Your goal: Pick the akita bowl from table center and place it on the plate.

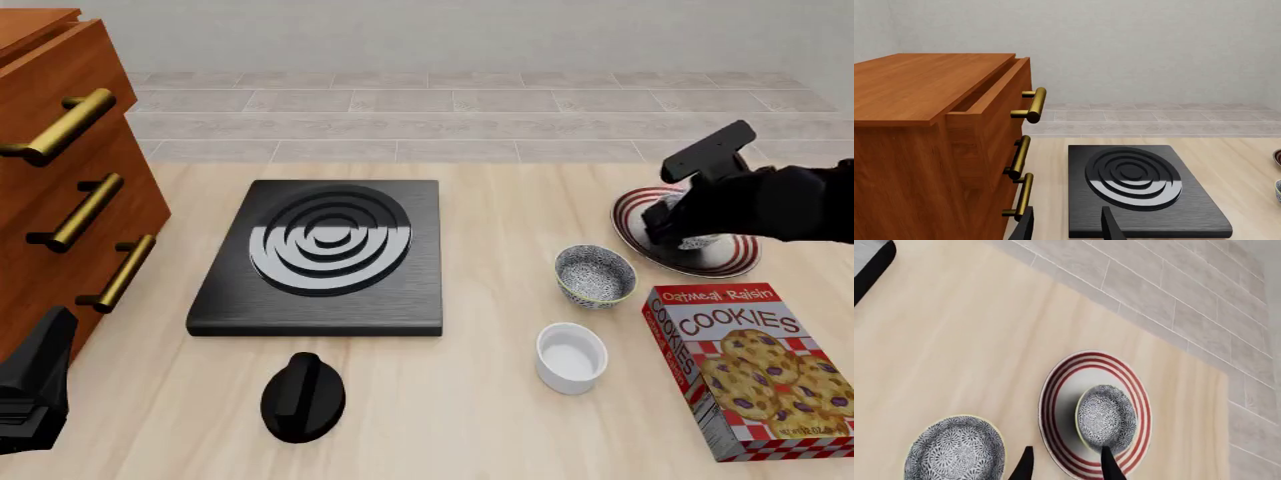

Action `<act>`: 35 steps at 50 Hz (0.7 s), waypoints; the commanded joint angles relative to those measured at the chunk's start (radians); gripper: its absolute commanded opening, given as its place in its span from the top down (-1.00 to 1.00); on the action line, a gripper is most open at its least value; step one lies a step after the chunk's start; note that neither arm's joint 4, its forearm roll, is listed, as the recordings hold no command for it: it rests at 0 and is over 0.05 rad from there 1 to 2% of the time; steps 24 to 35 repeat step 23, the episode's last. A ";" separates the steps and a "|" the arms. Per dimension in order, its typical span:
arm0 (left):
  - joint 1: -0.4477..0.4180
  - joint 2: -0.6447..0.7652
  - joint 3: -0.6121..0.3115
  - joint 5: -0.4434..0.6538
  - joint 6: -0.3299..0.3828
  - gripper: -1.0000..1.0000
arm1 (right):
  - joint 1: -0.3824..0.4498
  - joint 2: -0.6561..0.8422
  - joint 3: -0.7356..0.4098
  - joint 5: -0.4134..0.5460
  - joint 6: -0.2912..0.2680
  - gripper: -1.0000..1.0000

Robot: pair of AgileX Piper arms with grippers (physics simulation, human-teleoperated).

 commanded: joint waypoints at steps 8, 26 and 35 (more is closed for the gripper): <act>0.000 0.000 0.000 0.000 0.000 -1.00 | 0.038 -0.200 0.163 -0.091 0.050 -1.00; 0.000 0.000 0.000 0.000 0.000 -1.00 | 0.049 -0.499 0.271 -0.114 0.083 -1.00; 0.000 0.000 0.000 0.000 0.000 -1.00 | 0.049 -0.499 0.271 -0.114 0.083 -1.00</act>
